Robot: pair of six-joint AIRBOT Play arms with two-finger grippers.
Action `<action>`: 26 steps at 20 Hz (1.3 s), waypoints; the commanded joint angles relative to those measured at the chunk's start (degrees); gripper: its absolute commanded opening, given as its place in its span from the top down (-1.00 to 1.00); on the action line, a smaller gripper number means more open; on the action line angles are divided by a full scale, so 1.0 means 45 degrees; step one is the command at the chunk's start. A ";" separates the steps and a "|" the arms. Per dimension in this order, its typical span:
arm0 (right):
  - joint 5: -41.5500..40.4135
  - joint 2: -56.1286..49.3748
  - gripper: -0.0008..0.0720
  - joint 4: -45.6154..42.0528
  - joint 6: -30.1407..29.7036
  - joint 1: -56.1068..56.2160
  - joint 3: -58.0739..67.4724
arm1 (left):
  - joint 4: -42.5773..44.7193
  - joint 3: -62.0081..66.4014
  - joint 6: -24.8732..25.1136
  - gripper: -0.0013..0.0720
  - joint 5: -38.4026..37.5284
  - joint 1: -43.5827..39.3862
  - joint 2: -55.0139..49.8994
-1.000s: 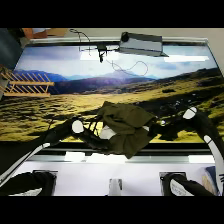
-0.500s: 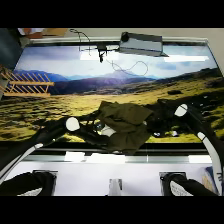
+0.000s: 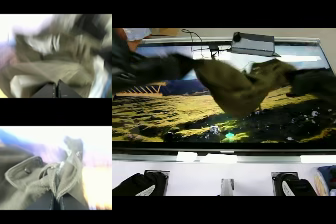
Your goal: Fold the shirts.
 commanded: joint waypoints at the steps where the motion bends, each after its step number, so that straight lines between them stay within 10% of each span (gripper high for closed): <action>1: -0.2458 0.1855 0.81 0.1224 0.0481 -0.0010 0.1336 | 0.0087 0.3094 0.0869 0.85 0.1982 0.0214 0.0500; 6: -0.0908 0.2263 0.81 0.0457 0.2157 -0.0010 0.1370 | 0.0607 0.3526 0.0937 0.85 0.0408 0.0233 0.0661; 11: 0.3910 0.1860 0.81 -0.2069 0.6397 -0.0010 0.1360 | 0.4546 0.3317 -0.2210 0.85 -0.3905 0.0233 0.0282; 13: 0.6426 0.1209 0.82 -0.1661 0.6023 -0.0005 0.1355 | 0.4867 0.2837 -0.2657 0.85 -0.4843 0.0199 -0.0058; 26: 0.8820 0.1059 0.82 -0.0471 0.8694 -0.0010 0.3978 | 0.5027 0.3881 -0.3172 0.86 -0.4444 -0.2069 0.0714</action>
